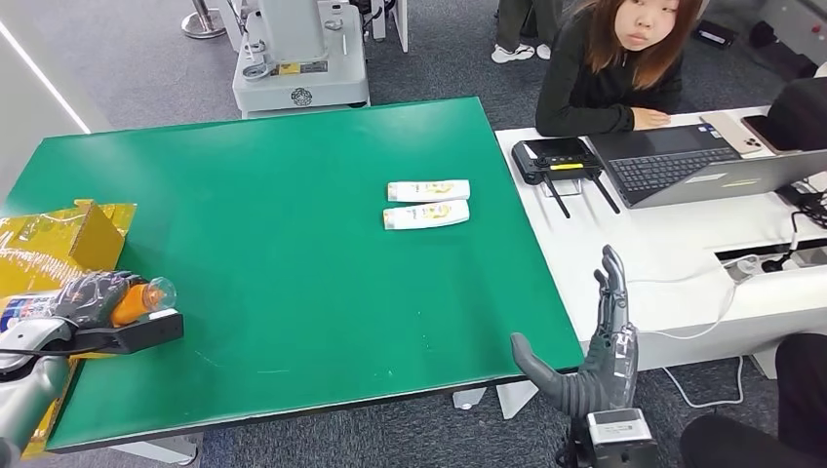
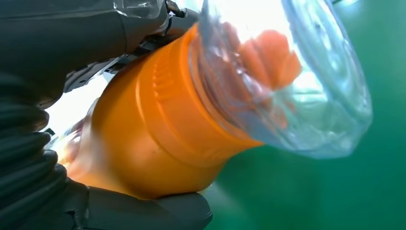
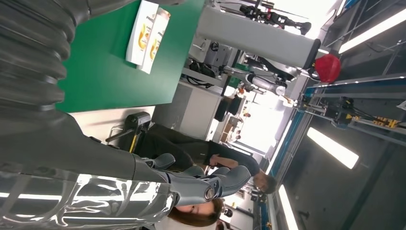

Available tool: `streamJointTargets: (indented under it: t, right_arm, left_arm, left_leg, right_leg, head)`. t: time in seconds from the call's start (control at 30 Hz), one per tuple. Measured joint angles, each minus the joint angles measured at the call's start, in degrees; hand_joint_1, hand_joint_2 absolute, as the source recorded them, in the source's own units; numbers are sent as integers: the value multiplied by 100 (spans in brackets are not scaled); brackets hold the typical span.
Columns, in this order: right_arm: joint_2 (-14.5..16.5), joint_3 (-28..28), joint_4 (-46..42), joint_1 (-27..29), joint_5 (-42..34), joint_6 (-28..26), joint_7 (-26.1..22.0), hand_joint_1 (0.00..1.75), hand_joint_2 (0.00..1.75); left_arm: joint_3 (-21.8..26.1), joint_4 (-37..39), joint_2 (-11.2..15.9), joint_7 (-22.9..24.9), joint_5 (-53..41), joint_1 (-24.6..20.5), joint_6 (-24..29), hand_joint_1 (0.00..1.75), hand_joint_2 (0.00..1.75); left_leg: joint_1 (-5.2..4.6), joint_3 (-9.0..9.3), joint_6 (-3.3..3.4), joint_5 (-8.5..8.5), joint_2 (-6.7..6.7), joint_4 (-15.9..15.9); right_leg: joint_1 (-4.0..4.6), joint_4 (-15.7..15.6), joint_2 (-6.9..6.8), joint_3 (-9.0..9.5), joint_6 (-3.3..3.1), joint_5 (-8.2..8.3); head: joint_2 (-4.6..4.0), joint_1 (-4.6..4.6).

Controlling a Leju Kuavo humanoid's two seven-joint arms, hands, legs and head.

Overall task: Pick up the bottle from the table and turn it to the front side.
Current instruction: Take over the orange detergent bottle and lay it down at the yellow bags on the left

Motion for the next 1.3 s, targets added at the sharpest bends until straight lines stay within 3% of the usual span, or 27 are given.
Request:
streamJointTargets:
  t: [0.07, 0.8, 1.03, 1.17, 1.3]
  right_arm:
    - [0, 0, 0, 3, -3, -15, 4, 0, 175]
    - [-40, 8, 83, -17, -63, -35, 96, 0, 175]
    - [-58, 12, 354, -321, -139, 128, 5, 0, 175]
    - [-63, 18, 495, -443, -163, 130, -25, 0, 175]
    - [-83, 51, 610, -559, -257, 132, -102, 0, 175]
  left_arm:
    - [0, 66, -42, -27, -26, -29, -2, 0, 175]
    - [3, 431, -206, -253, 227, -140, 119, 0, 175]
    - [434, 258, -531, -1208, 1683, 136, -86, 0, 175]
    - [656, 73, -676, -1481, 2239, 271, -331, 0, 175]
    - [803, -657, -929, -1672, 3646, 565, -755, 0, 175]
  left_leg:
    - [0, 0, 0, 0, -1, 0]
    - [0, 2, -7, 4, -3, -1]
    - [0, 3, -6, 5, -4, 0]
    - [-1, 4, -6, 5, -3, 0]
    - [-2, 3, -6, 6, -14, 1]
  right_leg:
    - [0, 0, -1, 0, 0, 0]
    - [0, 4, -2, 2, -1, 0]
    - [0, 4, -2, 3, -2, 3]
    - [0, 3, -2, 3, -3, 4]
    - [-1, 2, -11, 3, -3, 4]
  head:
    - [0, 0]
    - [0, 0]
    - [-1, 1]
    - [-1, -1]
    - [0, -2]
